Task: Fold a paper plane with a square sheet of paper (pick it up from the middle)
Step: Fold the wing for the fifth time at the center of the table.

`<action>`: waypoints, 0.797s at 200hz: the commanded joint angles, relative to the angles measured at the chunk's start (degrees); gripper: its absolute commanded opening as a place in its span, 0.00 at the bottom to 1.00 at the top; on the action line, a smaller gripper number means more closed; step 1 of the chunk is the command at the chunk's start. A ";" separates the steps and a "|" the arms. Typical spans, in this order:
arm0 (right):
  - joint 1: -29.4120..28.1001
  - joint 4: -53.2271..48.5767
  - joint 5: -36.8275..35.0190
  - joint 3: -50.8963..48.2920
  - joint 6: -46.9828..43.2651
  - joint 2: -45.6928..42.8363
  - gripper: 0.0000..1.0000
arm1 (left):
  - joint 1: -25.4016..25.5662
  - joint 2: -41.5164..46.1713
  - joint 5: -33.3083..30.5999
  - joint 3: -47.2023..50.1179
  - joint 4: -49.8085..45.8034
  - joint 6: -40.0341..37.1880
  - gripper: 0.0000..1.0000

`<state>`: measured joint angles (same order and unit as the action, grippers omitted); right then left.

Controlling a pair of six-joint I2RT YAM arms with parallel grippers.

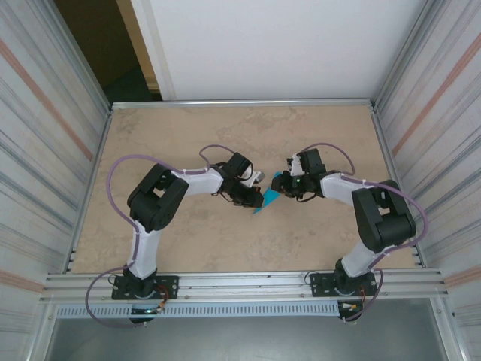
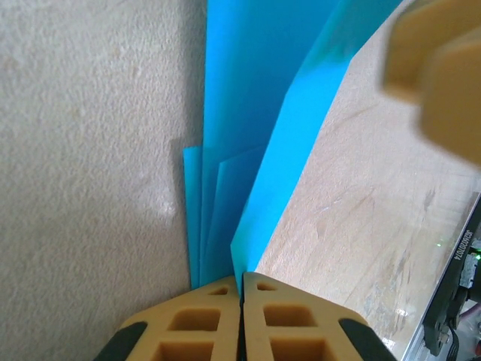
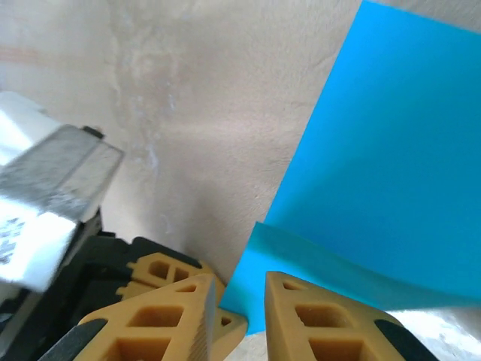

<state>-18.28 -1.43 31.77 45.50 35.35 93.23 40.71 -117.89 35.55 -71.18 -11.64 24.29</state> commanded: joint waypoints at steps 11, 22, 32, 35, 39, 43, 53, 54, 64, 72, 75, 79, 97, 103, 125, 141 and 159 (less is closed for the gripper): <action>-0.22 0.45 1.38 -0.58 -1.52 0.52 0.24 | -0.32 -3.48 -2.67 2.23 -2.39 -0.41 0.08; -0.57 0.68 1.76 -0.41 -1.43 1.53 0.22 | -0.28 -3.49 -2.73 2.35 -2.26 -0.32 0.08; -0.86 1.14 2.19 -0.32 -1.25 2.29 0.22 | -0.32 -3.43 -2.83 2.45 -2.27 -0.38 0.08; -0.93 1.24 2.31 -0.28 -1.16 2.57 0.21 | -0.36 -3.41 -2.81 2.45 -2.25 -0.41 0.08; -0.99 1.31 2.48 -0.24 -1.15 2.80 0.21 | -0.36 -3.40 -2.82 2.45 -2.25 -0.39 0.08; -1.11 1.32 2.58 -0.12 -1.11 3.23 0.21 | -0.37 -3.41 -2.82 2.52 -2.26 -0.39 0.08; -1.22 1.43 2.87 0.19 -1.16 4.02 0.21 | -0.37 -3.40 -2.84 2.49 -2.18 -0.46 0.08; -1.23 1.43 2.86 0.24 -1.16 4.09 0.21 | -0.37 -3.40 -2.85 2.51 -2.22 -0.47 0.08; -1.22 1.43 3.34 0.64 -1.21 4.93 0.20 | -0.36 -3.40 -2.85 2.53 -2.23 -0.48 0.08; -1.27 1.43 3.54 0.99 -1.25 5.66 0.20 | -0.36 -3.40 -2.85 2.53 -2.21 -0.50 0.08; -1.31 1.41 3.67 1.14 -1.25 5.81 0.20 | -0.37 -3.36 -2.85 2.53 -2.14 -0.48 0.08; -1.35 1.41 3.88 1.29 -1.32 6.07 0.20 | -0.37 -3.36 -2.87 2.60 -2.12 -0.47 0.08; -1.61 1.43 4.16 1.91 -1.42 7.14 0.20 | -0.37 -3.40 -2.81 2.60 -2.13 -0.48 0.08; -1.66 1.43 4.18 2.10 -1.43 7.46 0.20 | -0.37 -3.40 -2.78 2.58 -2.15 -0.52 0.08; -1.69 1.19 4.02 2.73 -1.43 8.84 0.20 | -0.37 -3.40 -2.76 2.54 -2.16 -0.48 0.08; -1.83 0.48 3.58 3.19 -1.47 9.66 0.20 | -0.37 -3.33 -2.76 2.54 -2.12 -0.56 0.08; -1.93 -0.79 2.47 3.86 -1.51 10.47 0.19 | -0.37 -3.36 -2.72 2.55 -2.10 -0.56 0.08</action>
<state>-19.66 -0.49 34.79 47.53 35.31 101.91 40.45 -117.99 36.42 -70.70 -10.50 24.29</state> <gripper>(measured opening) 0.195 0.079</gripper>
